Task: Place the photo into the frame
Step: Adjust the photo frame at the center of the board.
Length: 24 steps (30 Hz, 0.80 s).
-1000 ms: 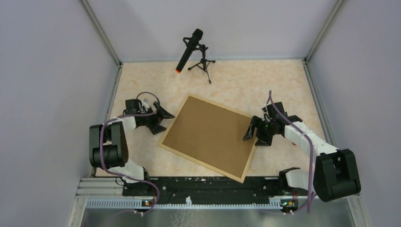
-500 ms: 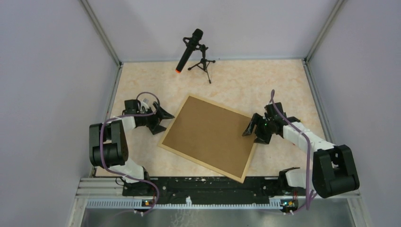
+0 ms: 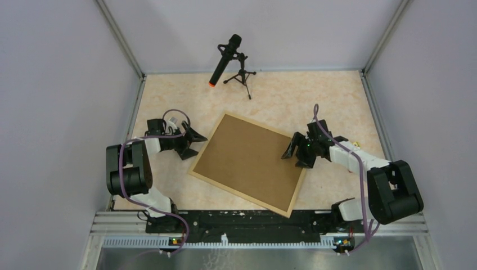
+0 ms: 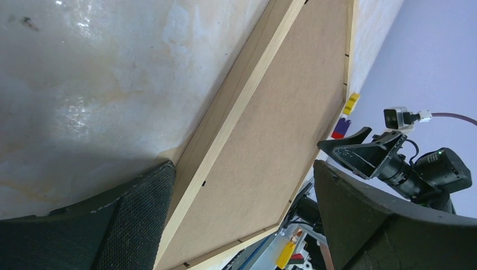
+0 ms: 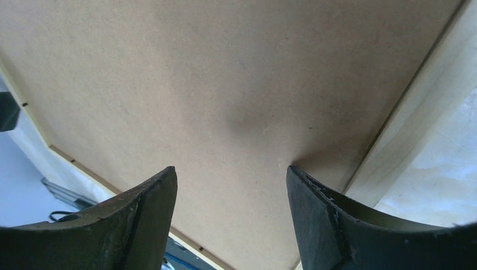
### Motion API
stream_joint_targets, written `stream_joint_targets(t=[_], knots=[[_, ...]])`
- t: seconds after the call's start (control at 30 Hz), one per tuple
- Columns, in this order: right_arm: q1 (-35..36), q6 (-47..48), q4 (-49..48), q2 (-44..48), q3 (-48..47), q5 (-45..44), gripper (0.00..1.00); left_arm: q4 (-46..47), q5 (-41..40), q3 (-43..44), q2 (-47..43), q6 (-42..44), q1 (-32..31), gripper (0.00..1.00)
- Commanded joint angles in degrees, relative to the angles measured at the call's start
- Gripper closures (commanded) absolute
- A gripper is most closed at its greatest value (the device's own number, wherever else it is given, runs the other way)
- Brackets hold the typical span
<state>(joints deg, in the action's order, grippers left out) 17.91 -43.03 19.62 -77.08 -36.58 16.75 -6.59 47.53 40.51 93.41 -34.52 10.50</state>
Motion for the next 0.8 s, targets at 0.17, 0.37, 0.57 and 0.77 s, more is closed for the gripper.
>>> stream_joint_targets(t=[0.17, 0.37, 0.57, 0.77], knots=[[1.33, 13.47, 14.55, -3.21, -14.03, -8.62, 0.20, -5.93, -7.69, -0.01, -1.46, 4.25, -1.10, 0.02], [5.34, 11.40, 3.38, -14.49, -10.04, -3.72, 0.21, -3.77, -5.92, -3.25, -0.36, 1.91, -1.37, 0.02], [5.47, 11.91, 3.22, -18.26, -14.01, -6.38, 0.22, -11.18, -17.47, -1.36, -7.83, 4.57, -4.21, 0.02], [5.43, 16.05, 11.90, -13.61, -21.64, -7.09, 0.20, -14.78, -28.57, 5.07, -20.70, 10.30, -8.84, 0.07]])
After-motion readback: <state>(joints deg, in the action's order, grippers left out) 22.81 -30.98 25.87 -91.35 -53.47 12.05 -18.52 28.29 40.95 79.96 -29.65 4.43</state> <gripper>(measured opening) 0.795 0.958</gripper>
